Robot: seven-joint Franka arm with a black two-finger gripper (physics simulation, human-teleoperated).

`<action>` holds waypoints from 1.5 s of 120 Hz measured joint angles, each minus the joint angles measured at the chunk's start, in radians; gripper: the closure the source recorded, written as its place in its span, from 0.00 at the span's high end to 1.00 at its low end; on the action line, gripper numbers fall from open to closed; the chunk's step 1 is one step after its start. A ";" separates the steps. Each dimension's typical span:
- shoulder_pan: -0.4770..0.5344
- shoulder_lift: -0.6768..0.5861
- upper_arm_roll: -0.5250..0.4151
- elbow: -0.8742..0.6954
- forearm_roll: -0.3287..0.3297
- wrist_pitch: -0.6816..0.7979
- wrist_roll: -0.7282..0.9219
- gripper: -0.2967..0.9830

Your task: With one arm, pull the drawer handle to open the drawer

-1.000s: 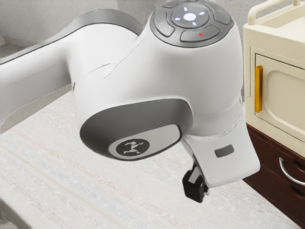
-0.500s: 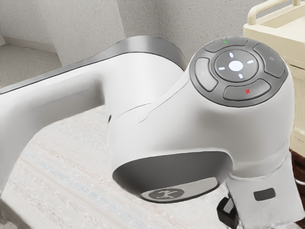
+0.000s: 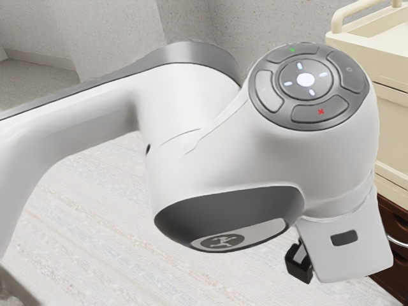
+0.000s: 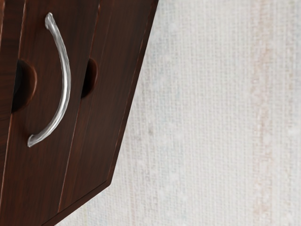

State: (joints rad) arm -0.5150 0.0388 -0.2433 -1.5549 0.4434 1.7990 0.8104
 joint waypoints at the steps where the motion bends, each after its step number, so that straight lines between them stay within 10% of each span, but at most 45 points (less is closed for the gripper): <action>1: -0.004 0.000 0.000 0.000 0.000 0.000 0.000 0.77; 180: -0.021 0.144 0.008 0.009 0.039 0.247 0.002 0.77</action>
State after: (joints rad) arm -0.5365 0.1830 -0.2353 -1.5462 0.4825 2.0463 0.8126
